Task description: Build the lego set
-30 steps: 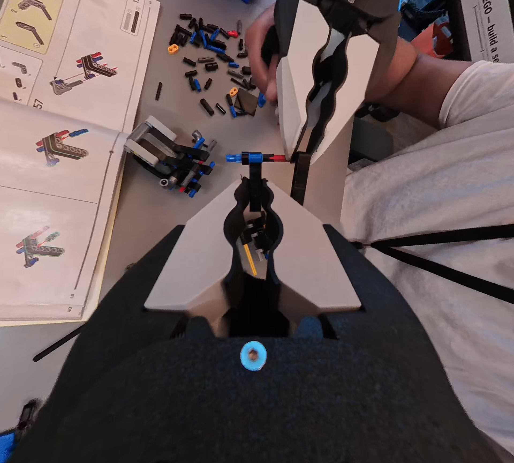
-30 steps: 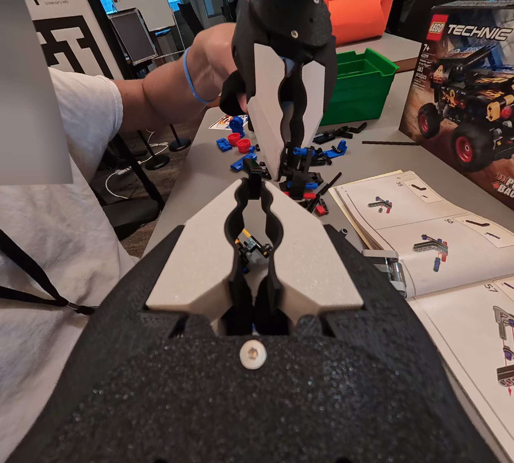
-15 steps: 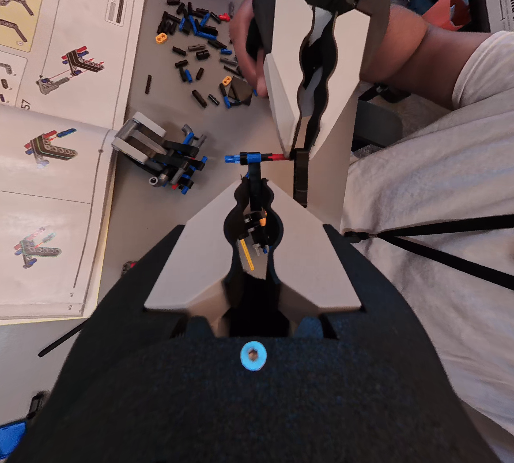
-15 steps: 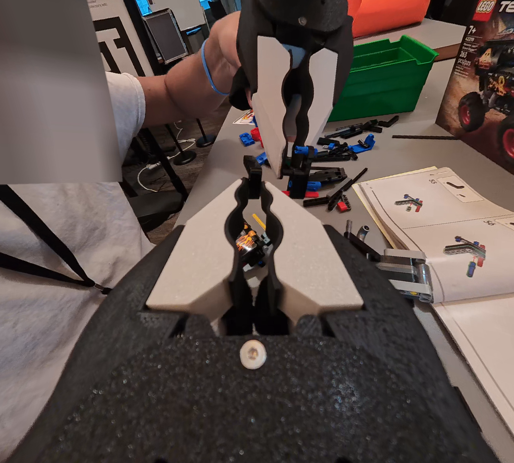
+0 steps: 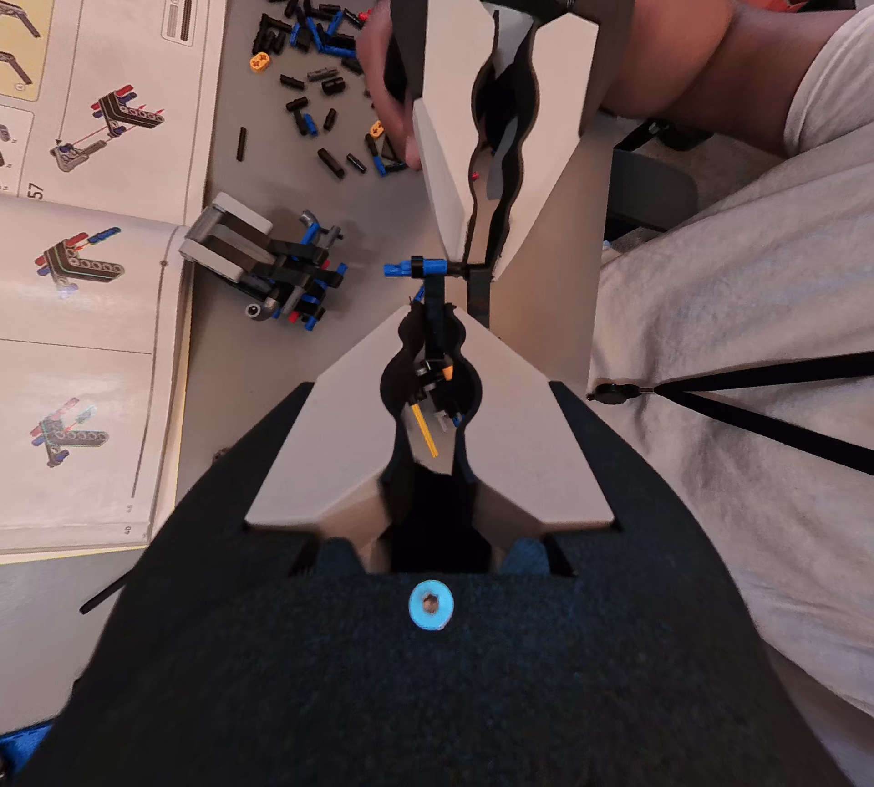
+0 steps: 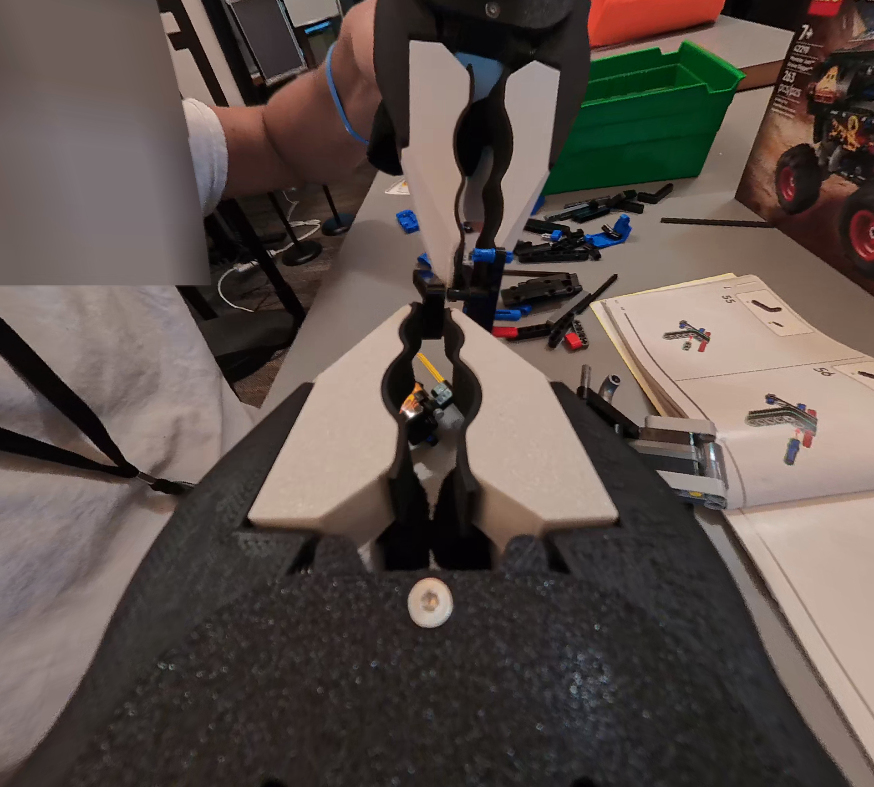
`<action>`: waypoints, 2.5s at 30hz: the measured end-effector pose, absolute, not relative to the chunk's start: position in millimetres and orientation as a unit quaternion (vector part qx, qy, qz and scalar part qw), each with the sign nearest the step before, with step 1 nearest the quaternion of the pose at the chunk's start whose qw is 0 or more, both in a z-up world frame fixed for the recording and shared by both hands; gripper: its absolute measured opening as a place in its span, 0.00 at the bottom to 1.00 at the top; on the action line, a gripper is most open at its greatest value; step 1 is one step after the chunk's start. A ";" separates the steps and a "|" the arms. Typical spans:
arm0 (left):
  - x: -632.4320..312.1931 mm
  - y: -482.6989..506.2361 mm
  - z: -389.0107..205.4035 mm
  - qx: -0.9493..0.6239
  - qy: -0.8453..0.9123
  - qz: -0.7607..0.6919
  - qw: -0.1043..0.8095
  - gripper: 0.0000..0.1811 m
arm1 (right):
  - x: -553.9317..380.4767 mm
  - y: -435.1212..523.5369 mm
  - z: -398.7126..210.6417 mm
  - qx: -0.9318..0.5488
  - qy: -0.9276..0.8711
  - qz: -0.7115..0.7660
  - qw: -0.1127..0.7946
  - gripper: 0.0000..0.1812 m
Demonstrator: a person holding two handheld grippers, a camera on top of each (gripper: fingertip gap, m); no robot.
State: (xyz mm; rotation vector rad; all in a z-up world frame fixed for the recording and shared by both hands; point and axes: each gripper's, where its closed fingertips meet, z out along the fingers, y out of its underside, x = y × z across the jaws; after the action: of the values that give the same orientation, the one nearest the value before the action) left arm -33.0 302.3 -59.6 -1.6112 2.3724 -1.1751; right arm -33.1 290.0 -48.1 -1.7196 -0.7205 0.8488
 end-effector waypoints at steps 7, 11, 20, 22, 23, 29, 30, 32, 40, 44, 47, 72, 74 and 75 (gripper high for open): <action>-30.1 307.0 -57.8 -0.521 0.734 -0.434 0.028 0.03 | -25.0 296.7 -44.9 -0.728 -0.282 0.316 0.539 0.04; -26.1 309.7 -62.0 -0.529 0.713 -0.460 0.025 0.03 | -22.1 299.2 -47.1 -0.729 -0.275 0.306 0.547 0.03; -12.7 315.6 -69.5 -0.561 0.643 -0.519 0.054 0.04 | -6.6 307.4 -45.5 -0.748 -0.268 0.200 0.573 0.11; -12.5 317.1 -70.5 -0.567 0.624 -0.535 0.057 0.03 | -9.6 305.0 -41.4 -0.751 -0.282 0.154 0.578 0.12; -12.6 318.7 -70.4 -0.568 0.614 -0.544 0.062 0.03 | -10.9 303.6 -39.5 -0.751 -0.290 0.127 0.580 0.14; -19.1 326.9 -57.8 -0.542 0.571 -0.608 0.095 0.03 | 4.5 298.9 -27.9 -0.738 -0.307 0.026 0.601 0.15; -20.2 328.9 -56.0 -0.538 0.568 -0.614 0.106 0.03 | 4.1 297.7 -31.1 -0.742 -0.312 0.037 0.593 0.16; -21.1 331.1 -51.9 -0.527 0.556 -0.630 0.125 0.03 | 0.2 297.2 -43.6 -0.758 -0.317 0.063 0.567 0.16; -20.5 323.6 -41.8 -0.495 0.540 -0.658 0.174 0.03 | -17.6 313.2 -61.5 -0.755 -0.308 0.038 0.578 0.10; -19.1 322.0 -41.1 -0.491 0.536 -0.660 0.192 0.03 | -9.9 318.6 -60.9 -0.749 -0.308 -0.032 0.585 0.05; -18.7 323.0 -40.9 -0.477 0.547 -0.650 0.224 0.03 | -9.3 318.8 -59.6 -0.760 -0.292 -0.005 0.581 0.05; -41.7 312.1 -28.4 -0.344 0.631 -0.633 0.288 0.19 | -33.8 276.1 -18.2 -0.631 -0.350 0.233 0.652 0.05; -45.9 305.3 -25.9 -0.327 0.635 -0.635 0.296 0.21 | -35.5 273.5 -18.3 -0.627 -0.353 0.247 0.649 0.05; -48.0 302.3 -22.4 -0.321 0.627 -0.649 0.289 0.23 | -36.7 272.3 -20.0 -0.624 -0.360 0.248 0.647 0.05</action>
State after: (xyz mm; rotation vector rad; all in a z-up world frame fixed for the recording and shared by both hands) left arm -48.0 302.3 -22.4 -0.8560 1.6729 -1.7315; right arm -36.7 272.3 -20.0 -1.4196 -0.8186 0.5644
